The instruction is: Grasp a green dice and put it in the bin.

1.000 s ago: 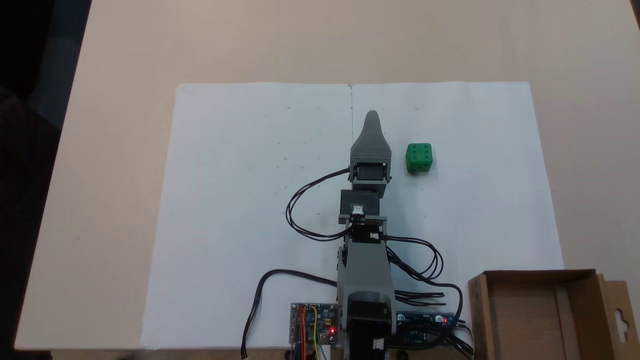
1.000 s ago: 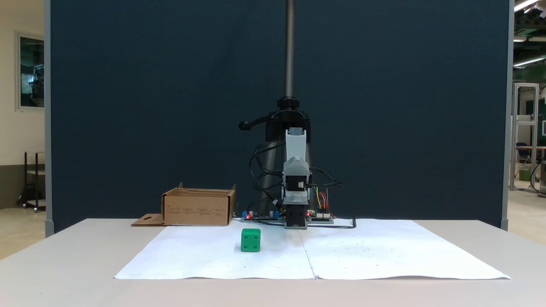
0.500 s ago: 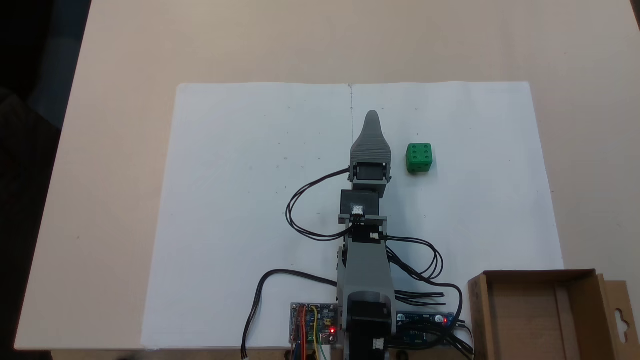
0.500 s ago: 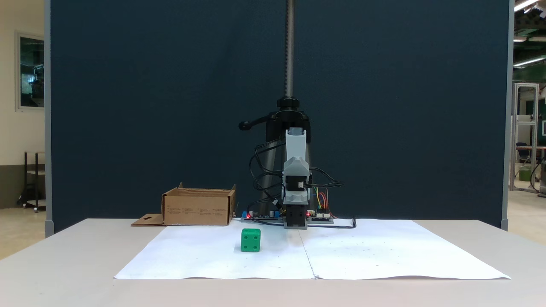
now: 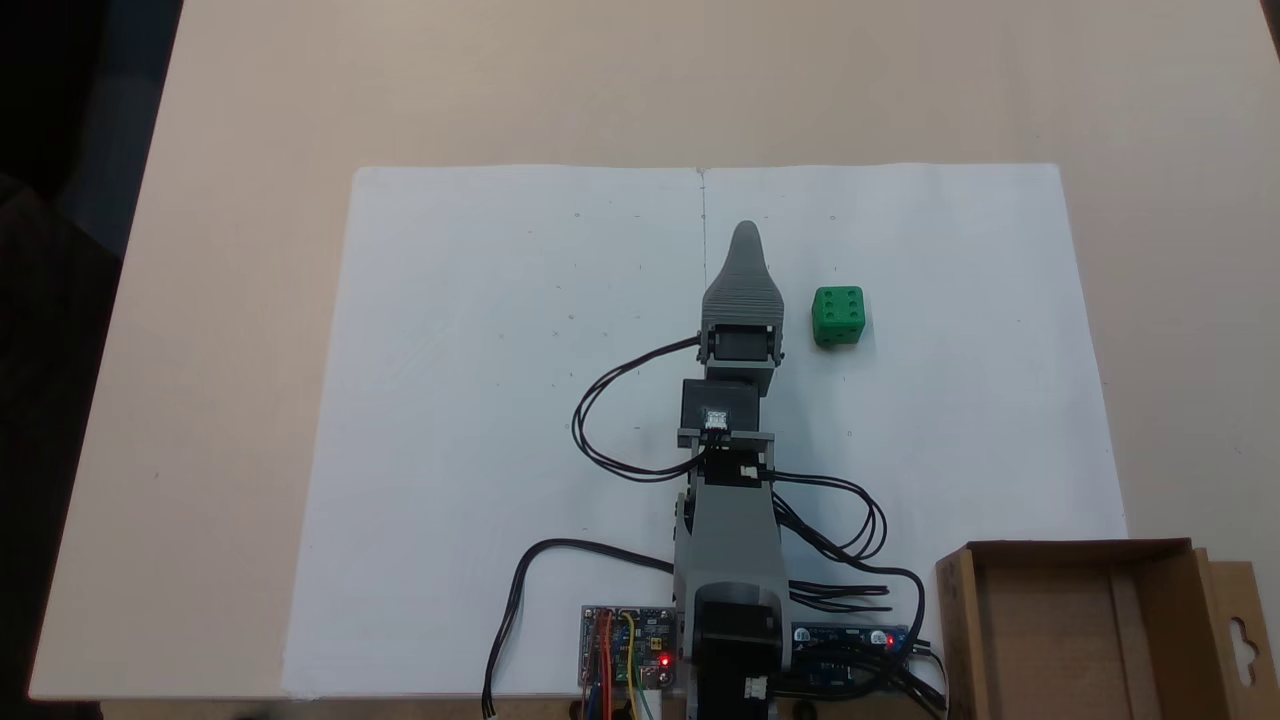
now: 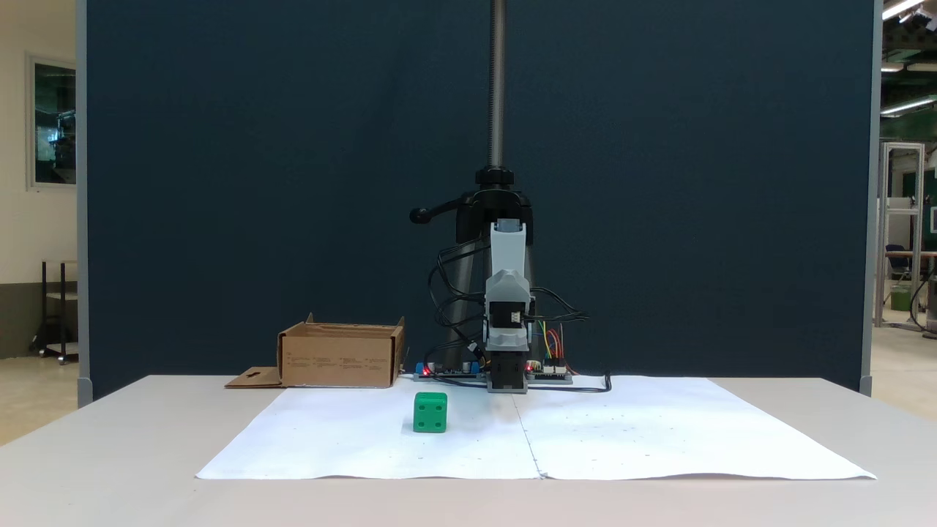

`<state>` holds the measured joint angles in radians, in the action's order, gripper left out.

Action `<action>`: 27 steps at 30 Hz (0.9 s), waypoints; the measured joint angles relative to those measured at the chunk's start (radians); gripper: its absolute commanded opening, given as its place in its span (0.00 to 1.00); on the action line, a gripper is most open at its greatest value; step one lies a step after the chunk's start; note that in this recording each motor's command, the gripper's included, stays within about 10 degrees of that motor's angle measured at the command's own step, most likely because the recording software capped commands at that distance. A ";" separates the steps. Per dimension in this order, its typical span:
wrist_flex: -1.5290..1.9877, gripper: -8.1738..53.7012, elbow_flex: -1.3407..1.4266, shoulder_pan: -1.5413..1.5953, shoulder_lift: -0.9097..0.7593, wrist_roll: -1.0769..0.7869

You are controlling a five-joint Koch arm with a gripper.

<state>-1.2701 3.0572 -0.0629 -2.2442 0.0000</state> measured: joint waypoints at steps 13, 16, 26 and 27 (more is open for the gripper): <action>0.517 0.84 -0.307 -0.117 0.000 -0.035; 0.718 0.84 -0.359 -0.120 -0.002 -0.035; 1.339 0.84 -0.834 -0.114 -0.002 -0.035; 1.394 0.84 -0.873 -0.107 0.000 -0.035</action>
<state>0.1243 2.1844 -0.1703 -2.2442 -0.0353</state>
